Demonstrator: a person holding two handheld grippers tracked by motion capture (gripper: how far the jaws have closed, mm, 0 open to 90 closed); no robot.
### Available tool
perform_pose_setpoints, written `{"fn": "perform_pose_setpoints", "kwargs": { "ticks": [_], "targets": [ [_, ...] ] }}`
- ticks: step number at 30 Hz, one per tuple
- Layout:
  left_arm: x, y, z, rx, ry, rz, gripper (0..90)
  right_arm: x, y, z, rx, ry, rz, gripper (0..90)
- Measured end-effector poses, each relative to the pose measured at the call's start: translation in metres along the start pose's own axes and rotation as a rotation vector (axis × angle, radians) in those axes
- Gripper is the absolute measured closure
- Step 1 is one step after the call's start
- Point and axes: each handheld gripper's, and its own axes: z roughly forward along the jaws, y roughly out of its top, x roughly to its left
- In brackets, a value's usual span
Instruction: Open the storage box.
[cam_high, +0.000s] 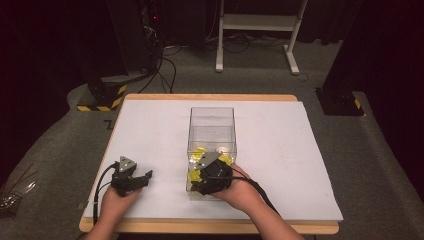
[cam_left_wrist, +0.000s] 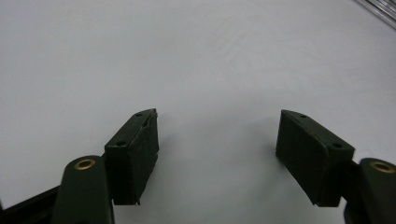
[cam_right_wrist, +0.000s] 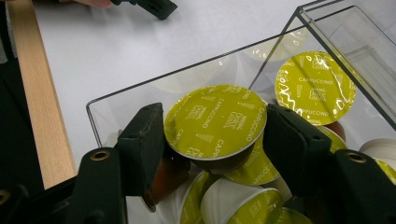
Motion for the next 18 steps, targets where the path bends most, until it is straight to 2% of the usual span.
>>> {"fn": "perform_pose_setpoints", "kwargs": {
  "ticks": [7, 18],
  "targets": [
    [0.0001, 0.0000, 0.0000, 0.000, 0.000, 0.000, 29.9, 0.0022, 0.0041, 0.0037, 0.038, -0.016, -0.022, 37.3],
    [0.0001, 0.0000, -0.0001, 0.001, -0.001, 0.000, 29.9, 0.0014, 0.0042, 0.0043, 0.040, 0.004, -0.012, 40.8]
  ]
}}
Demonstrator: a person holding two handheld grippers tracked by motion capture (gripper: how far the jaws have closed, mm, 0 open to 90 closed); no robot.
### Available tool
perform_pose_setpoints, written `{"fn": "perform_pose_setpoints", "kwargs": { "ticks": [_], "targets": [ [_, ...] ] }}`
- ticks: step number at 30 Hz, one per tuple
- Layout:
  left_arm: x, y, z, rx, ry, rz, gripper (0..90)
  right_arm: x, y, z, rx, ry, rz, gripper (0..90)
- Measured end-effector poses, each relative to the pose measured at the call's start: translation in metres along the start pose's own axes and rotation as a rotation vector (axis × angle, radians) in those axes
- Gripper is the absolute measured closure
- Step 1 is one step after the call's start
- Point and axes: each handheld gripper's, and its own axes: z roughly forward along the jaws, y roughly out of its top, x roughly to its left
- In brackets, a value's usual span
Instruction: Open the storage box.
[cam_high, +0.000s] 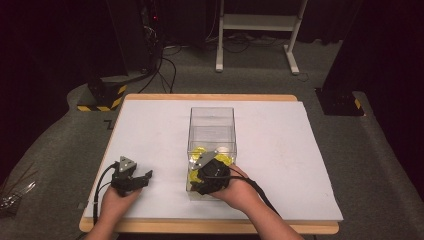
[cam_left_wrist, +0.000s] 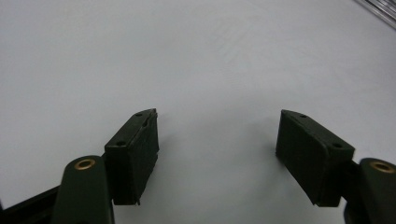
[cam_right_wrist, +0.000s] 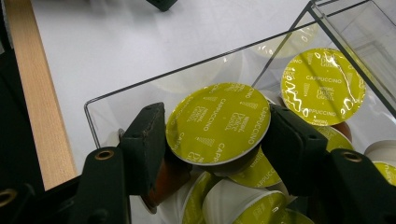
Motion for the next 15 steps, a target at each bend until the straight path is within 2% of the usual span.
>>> {"fn": "perform_pose_setpoints", "kwargs": {
  "ticks": [6, 7, 8, 9, 13, 15],
  "targets": [
    [0.000, 0.000, 0.000, -0.001, 0.001, 0.000, 29.8, -0.003, -0.002, -0.002, -0.022, 0.015, 0.019, 43.7],
    [0.000, 0.000, 0.000, 0.000, 0.000, 0.000, 29.9, -0.003, -0.003, -0.005, -0.039, -0.008, 0.027, 56.9],
    [0.000, 0.000, 0.000, -0.001, 0.001, 0.000, 29.9, -0.004, -0.004, -0.010, -0.081, -0.023, 0.035, 64.7],
    [0.000, 0.000, 0.000, 0.000, 0.000, 0.000, 29.8, -0.008, -0.005, -0.013, -0.096, -0.001, 0.043, 65.0],
    [0.000, 0.000, 0.000, 0.000, 0.000, 0.000, 29.9, -0.007, -0.006, -0.011, -0.079, -0.001, 0.040, 60.4],
    [0.000, 0.000, 0.000, -0.001, 0.001, 0.000, 29.8, -0.004, -0.005, -0.010, -0.066, -0.003, 0.036, 53.0]
  ]
}}
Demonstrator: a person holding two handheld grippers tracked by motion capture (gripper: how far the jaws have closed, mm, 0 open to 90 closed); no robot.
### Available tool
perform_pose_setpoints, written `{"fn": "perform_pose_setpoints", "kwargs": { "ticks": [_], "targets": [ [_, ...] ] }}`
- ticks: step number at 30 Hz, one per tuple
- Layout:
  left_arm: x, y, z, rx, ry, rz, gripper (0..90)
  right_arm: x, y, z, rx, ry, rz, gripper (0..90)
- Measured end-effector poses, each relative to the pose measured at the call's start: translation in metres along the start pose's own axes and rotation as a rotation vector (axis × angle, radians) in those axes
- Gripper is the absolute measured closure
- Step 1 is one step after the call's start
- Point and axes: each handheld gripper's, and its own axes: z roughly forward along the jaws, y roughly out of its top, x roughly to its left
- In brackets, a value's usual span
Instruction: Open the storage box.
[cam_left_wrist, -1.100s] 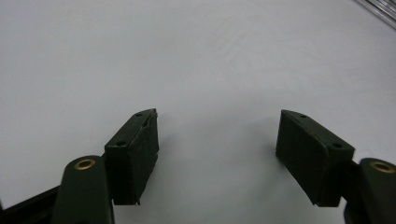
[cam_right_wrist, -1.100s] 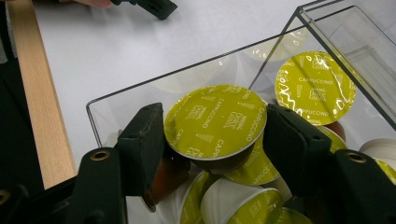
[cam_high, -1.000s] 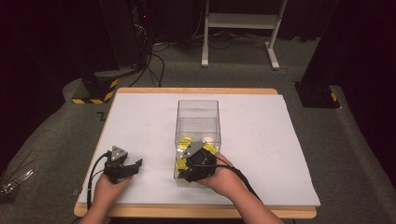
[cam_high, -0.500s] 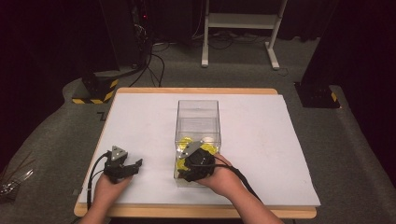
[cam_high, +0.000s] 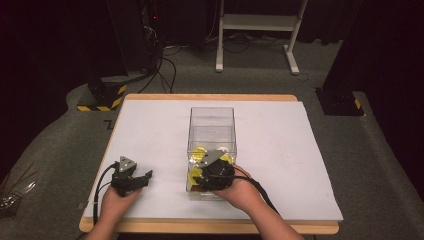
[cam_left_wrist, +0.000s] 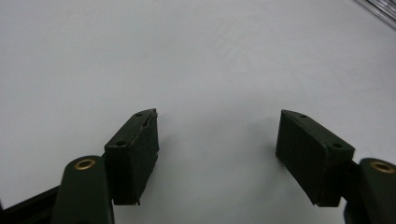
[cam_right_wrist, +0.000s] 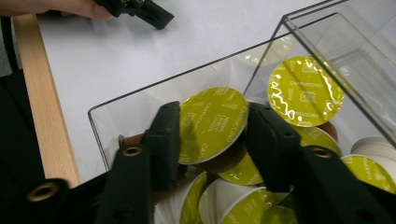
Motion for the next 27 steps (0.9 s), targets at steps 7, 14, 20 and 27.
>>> {"fn": "perform_pose_setpoints", "kwargs": {
  "ticks": [7, 14, 20, 27],
  "targets": [
    [0.000, 0.000, 0.000, 0.000, 0.000, 0.000, 29.8, 0.006, 0.005, 0.008, 0.033, -0.005, -0.018, 38.9],
    [0.000, 0.000, 0.000, 0.000, -0.001, -0.001, 29.8, 0.010, 0.010, 0.015, 0.085, -0.022, -0.051, 35.5],
    [0.000, 0.000, 0.000, 0.000, -0.001, -0.001, 29.8, 0.010, 0.011, 0.017, 0.099, -0.030, -0.052, 35.9],
    [0.000, 0.000, 0.000, 0.001, -0.001, 0.000, 29.8, 0.009, 0.008, 0.014, 0.089, -0.052, -0.027, 40.0]
  ]
}}
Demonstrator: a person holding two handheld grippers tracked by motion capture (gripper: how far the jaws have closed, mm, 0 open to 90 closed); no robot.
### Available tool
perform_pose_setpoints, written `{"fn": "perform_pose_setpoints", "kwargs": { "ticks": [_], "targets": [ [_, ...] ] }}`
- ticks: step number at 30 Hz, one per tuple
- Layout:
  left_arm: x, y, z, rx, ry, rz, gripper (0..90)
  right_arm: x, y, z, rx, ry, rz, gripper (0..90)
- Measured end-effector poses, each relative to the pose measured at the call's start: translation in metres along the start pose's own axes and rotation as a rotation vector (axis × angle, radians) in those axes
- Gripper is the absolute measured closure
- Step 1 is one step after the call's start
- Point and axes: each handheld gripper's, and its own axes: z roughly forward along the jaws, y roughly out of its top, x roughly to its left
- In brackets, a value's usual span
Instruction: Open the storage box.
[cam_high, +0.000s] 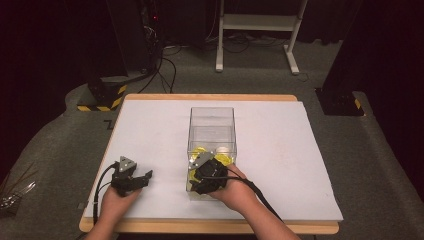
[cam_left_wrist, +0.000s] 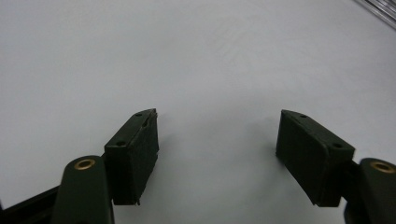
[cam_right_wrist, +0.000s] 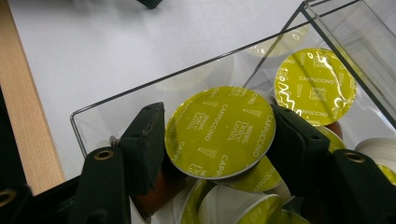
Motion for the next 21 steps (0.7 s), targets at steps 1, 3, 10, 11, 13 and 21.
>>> {"fn": "perform_pose_setpoints", "kwargs": {
  "ticks": [1, 3, 10, 11, 13, 21],
  "targets": [
    [0.000, 0.000, 0.000, 0.000, 0.000, 0.000, 29.8, 0.000, 0.000, 0.000, -0.002, -0.006, 0.001, 40.0],
    [0.000, 0.000, 0.000, 0.000, 0.000, 0.000, 29.8, -0.001, -0.002, -0.002, -0.011, -0.014, 0.017, 40.1],
    [0.000, 0.000, 0.000, -0.001, 0.001, 0.000, 29.8, -0.005, -0.006, -0.007, -0.042, -0.023, 0.054, 40.1],
    [0.000, 0.000, 0.000, -0.001, 0.001, 0.000, 29.8, -0.006, -0.007, -0.008, -0.048, -0.026, 0.062, 40.1],
    [0.000, 0.000, 0.000, -0.001, 0.001, 0.000, 29.8, -0.009, -0.010, -0.011, -0.060, -0.029, 0.079, 40.1],
    [0.000, 0.000, 0.000, 0.000, 0.000, 0.000, 29.8, -0.017, -0.022, -0.022, -0.117, -0.046, 0.121, 40.1]
  ]
}}
